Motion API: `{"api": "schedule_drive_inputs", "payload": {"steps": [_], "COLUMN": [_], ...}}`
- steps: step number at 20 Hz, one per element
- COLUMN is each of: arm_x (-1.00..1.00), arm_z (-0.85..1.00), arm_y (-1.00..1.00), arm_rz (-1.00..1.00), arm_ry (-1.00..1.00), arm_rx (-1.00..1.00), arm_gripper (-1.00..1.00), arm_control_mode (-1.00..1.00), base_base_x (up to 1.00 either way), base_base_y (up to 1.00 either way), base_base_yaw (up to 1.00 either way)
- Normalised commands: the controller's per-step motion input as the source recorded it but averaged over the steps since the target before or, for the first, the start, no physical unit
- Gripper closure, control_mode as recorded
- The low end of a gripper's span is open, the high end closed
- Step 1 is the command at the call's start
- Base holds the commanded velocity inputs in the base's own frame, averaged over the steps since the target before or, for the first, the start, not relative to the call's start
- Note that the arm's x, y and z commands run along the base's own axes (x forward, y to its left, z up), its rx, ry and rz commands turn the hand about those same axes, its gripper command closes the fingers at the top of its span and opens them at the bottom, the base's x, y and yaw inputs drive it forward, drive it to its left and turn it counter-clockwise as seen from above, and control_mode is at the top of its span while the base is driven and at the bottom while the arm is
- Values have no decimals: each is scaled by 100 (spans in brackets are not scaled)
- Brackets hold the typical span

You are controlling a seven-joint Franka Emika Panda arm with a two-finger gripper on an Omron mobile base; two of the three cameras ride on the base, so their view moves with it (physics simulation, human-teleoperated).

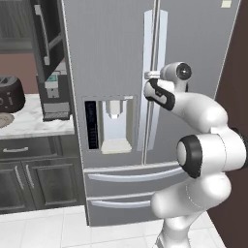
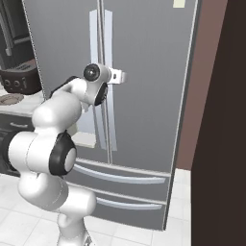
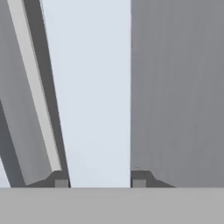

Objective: Move the hot dog bun to the plate on the dining table and place the condiment next to that plate. Then navigate to the fridge and take the sausage and place it on the plate as well.

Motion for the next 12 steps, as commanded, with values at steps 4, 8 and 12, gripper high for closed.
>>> {"api": "schedule_drive_inputs", "payload": {"steps": [4,8,12], "arm_x": [-22,-67,-83], "arm_z": [3,0,1], "arm_y": [0,0,0], "arm_rz": [0,0,0], "arm_ry": [0,1,0], "arm_rx": [-5,0,0], "arm_gripper": [100,100,100], "arm_control_mode": [-100,-100,-100], "base_base_x": [0,0,0], "base_base_y": [0,0,0], "base_base_yaw": [0,0,0]}}
